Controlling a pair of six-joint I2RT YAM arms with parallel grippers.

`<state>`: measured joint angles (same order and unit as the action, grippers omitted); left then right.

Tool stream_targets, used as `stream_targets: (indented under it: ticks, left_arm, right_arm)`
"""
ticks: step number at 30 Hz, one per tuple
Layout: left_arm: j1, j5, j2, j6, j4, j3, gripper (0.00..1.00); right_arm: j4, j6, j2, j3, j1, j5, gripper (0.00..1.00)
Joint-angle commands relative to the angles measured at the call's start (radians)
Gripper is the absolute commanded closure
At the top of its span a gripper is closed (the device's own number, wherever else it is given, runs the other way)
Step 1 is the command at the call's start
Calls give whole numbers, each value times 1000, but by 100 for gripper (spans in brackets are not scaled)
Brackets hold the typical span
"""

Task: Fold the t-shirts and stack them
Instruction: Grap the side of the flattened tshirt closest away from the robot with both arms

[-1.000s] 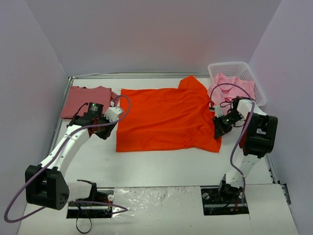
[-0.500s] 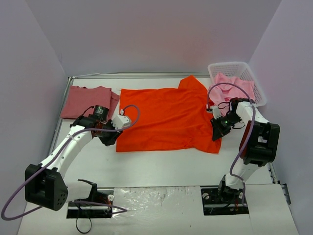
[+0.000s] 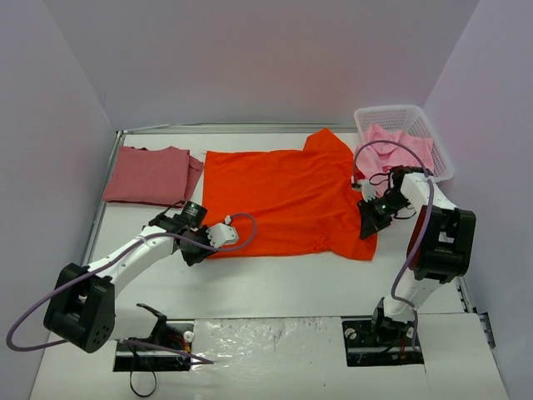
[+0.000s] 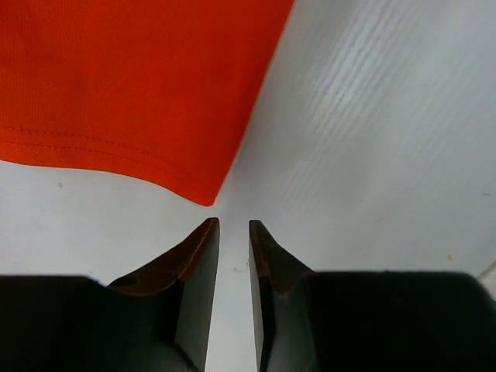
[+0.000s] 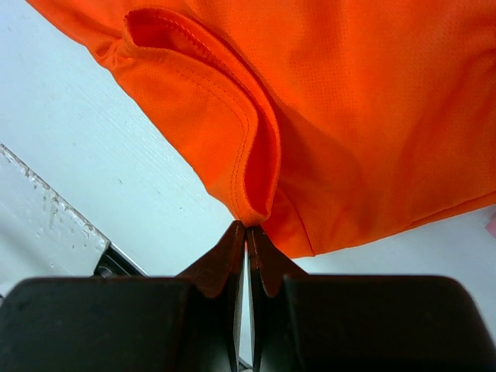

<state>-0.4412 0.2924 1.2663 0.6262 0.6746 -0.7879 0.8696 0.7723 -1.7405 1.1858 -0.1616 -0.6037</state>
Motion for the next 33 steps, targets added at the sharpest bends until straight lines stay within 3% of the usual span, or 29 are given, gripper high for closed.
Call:
stream_targets:
  ticks: [1,8,21,28,33]
  left_arm:
    - [-1,-108,30,39,-151,32,78]
    - [-1,-121,71,55,-254,56,74]
    - [-13,-29,102,98,-173,38,73]
    - [-14,-30,53,119,-115,18,71]
    - [-16,-74,138,113,-156,26,69]
  right_arm:
    - [28,-47,44,26,22,-13,100]
    - [3,-108,35,38,60,13,100]
    - [-35,-182,6,61,126,41,100]
    - [-52,-183,-2,43,128,45,100]
    - [-63,-182,-1,31,128,39,100]
